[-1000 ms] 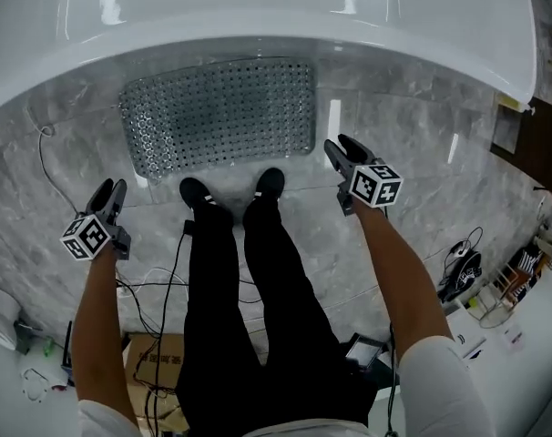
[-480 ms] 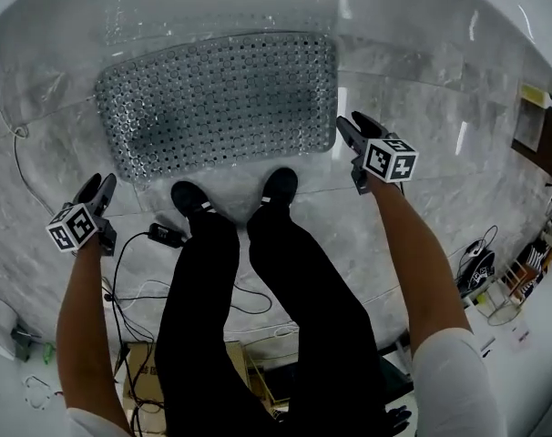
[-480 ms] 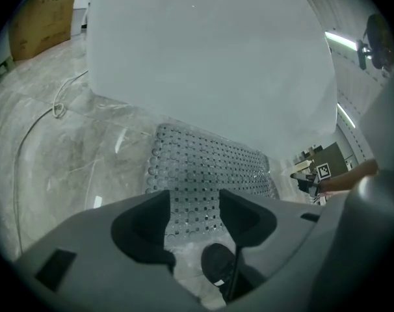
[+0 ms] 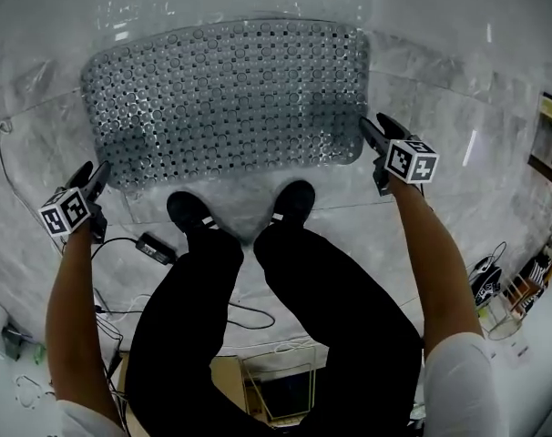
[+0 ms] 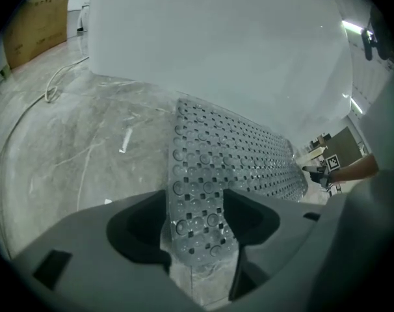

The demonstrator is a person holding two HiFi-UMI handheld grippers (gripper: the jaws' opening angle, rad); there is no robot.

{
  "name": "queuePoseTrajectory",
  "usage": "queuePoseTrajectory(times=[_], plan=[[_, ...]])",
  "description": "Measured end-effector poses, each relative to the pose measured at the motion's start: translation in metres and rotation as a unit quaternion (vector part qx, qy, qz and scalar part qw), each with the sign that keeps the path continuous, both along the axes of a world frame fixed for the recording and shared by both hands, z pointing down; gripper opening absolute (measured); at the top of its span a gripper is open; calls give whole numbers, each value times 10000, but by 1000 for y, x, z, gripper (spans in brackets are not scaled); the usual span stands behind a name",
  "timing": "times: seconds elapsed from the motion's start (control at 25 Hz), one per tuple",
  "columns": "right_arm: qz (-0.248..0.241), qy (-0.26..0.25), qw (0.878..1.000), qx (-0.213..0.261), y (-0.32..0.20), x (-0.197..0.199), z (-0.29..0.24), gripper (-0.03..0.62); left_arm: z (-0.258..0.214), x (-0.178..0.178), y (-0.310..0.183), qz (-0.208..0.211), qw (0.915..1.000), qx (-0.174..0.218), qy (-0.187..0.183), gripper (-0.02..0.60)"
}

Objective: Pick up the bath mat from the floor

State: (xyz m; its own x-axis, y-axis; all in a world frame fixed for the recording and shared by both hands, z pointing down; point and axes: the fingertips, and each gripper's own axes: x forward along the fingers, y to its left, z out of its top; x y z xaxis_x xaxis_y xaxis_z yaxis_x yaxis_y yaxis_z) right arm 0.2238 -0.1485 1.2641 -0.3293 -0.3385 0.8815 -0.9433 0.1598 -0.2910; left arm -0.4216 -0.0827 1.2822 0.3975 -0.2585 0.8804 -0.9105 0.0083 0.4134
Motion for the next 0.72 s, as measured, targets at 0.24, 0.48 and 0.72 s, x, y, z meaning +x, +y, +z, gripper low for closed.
queuePoseTrajectory(times=[0.24,0.48,0.72], plan=[[80,-106,9999,-51,10,4,24,247,32,-5,1,-122,9998,-104,-92,281],[192,-238,9991,-308,14,-2,40,245,43,-7,-4,-154,9993,-36,-339,221],[-94,-134,9984,-538,19,-25,36,58,39,1,1,-553,9980,-224,-199,139]])
